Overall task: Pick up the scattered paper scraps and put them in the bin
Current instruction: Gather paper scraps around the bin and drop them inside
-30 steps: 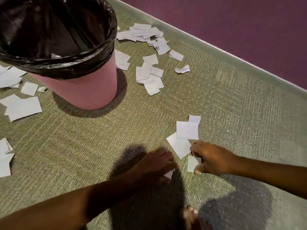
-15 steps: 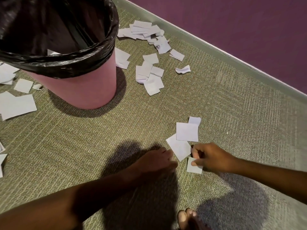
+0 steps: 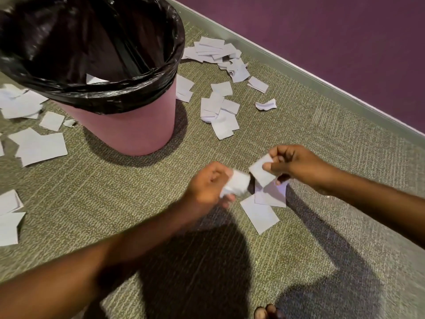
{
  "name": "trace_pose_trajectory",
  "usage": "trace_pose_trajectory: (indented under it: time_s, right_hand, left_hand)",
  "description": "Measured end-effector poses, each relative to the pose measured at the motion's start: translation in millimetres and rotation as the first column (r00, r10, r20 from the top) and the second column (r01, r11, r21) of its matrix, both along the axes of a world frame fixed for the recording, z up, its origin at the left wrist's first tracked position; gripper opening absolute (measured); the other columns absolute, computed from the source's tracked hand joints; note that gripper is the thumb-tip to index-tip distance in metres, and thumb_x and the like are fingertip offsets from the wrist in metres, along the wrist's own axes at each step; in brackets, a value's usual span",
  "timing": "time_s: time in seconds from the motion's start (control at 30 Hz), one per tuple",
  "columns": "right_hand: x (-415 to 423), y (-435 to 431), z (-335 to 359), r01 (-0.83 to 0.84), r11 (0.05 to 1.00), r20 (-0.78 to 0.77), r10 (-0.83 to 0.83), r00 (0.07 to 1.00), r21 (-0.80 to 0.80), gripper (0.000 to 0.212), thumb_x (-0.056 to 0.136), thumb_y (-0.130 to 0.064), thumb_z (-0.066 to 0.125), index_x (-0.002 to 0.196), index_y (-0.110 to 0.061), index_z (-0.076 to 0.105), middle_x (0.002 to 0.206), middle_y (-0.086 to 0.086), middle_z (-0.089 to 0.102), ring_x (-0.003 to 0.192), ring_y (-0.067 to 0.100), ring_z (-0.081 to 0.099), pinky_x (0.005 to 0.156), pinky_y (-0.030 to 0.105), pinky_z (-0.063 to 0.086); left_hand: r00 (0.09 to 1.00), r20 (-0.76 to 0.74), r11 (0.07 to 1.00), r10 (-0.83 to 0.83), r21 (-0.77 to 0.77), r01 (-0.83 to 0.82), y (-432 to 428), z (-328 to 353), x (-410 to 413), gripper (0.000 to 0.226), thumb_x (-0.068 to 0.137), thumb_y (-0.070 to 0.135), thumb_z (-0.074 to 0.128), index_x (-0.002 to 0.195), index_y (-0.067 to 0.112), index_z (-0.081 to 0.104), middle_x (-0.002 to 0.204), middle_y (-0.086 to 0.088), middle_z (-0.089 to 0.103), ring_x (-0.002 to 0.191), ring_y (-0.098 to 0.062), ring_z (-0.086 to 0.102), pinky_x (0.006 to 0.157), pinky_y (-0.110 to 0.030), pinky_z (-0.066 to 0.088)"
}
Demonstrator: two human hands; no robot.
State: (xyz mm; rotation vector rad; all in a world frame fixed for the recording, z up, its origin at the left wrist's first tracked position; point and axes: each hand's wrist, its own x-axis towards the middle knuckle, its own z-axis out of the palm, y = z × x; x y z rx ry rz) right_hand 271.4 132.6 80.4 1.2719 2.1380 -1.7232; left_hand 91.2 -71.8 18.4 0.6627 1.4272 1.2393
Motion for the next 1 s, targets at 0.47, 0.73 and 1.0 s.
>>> trace_pose_trajectory:
  time_s: [0.47,0.73,1.0]
  right_hand:
    - [-175,-31,192,0.109,0.929,-0.621,-0.32,0.716,-0.354,0.014,0.102,0.0,0.062,0.115,-0.005,0.064,0.092,0.01,0.079,0.085,0.015,0.079,0.087,0.034,0.066]
    - [-236,-53,182,0.069,0.898,-0.509,-0.309,0.803,-0.435,0.009,0.101,0.003,0.06,0.107,-0.001,0.065,0.124,0.023,0.067,0.113,0.03,0.074,0.088,0.047,0.068]
    - [-244,-59,178,0.075,0.9,-0.468,-0.293,0.834,-0.43,0.026,0.101,-0.004,0.065,0.127,-0.001,0.065,0.136,0.028,0.055,0.121,0.047,0.065,0.091,0.048,0.067]
  left_hand:
    - [0.888,0.202,0.803,0.413,0.379,-0.46,28,221,-128,0.013,0.106,-0.001,0.058,0.119,-0.001,0.061,0.109,-0.024,0.072,0.088,-0.025,0.078,0.091,-0.049,0.065]
    - [0.71,0.305,0.717,0.635,0.11,-0.688,9,222,-169,0.039,0.105,-0.003,0.051,0.143,0.002,0.054,0.114,-0.019,0.069,0.095,-0.029,0.077,0.084,-0.053,0.067]
    - [0.732,0.233,0.739,0.64,0.073,-0.67,-2,227,-171,0.021,0.104,0.014,0.055,0.122,0.008,0.065,0.126,-0.012,0.059,0.146,-0.031,0.047,0.103,-0.079,0.047]
